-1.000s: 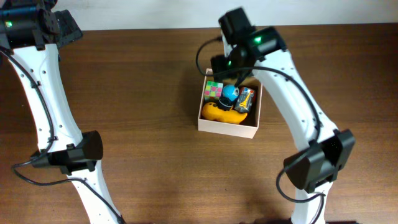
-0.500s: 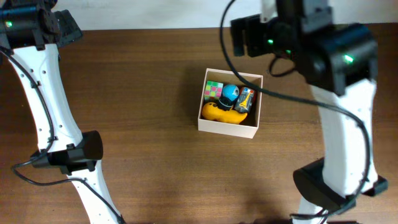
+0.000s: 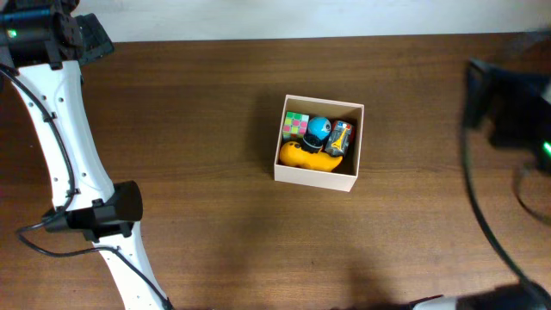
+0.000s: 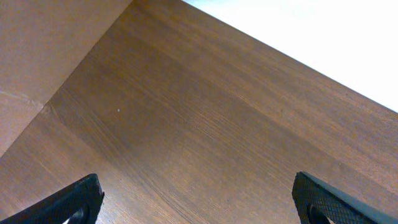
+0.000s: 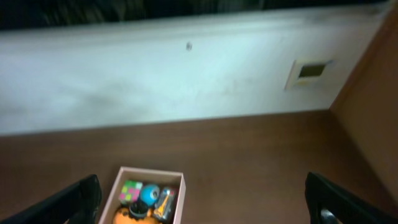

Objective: Pack container

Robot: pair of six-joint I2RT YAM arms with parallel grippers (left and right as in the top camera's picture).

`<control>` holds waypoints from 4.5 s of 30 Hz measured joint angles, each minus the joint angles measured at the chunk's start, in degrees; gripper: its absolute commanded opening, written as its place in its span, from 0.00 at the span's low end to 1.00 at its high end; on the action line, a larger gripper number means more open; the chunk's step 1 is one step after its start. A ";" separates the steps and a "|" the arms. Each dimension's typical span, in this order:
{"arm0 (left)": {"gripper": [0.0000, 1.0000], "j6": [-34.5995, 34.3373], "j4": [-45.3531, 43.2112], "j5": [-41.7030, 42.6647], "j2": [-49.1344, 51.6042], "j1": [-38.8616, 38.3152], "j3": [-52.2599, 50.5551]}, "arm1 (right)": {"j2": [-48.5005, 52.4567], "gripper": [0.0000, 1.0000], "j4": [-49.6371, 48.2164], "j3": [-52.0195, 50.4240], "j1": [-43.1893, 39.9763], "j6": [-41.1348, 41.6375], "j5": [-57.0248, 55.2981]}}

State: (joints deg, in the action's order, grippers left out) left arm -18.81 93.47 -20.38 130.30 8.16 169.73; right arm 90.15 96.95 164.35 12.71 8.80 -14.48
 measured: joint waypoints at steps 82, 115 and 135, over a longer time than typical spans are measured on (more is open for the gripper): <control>0.99 0.00 0.00 0.00 0.00 0.00 0.00 | -87.38 0.99 -88.56 -152.47 -9.75 -0.02 1.97; 0.99 0.02 0.00 0.00 0.00 0.00 0.00 | -87.36 0.99 -59.08 -152.58 -9.75 -0.02 2.16; 0.99 0.00 0.17 8.81 -0.09 0.15 0.00 | -87.36 0.99 -50.64 -152.58 -9.75 -0.02 2.16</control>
State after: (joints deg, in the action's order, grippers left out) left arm -18.81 93.65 -11.57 130.21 8.32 169.73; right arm 2.79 46.30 11.77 2.96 8.78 -12.32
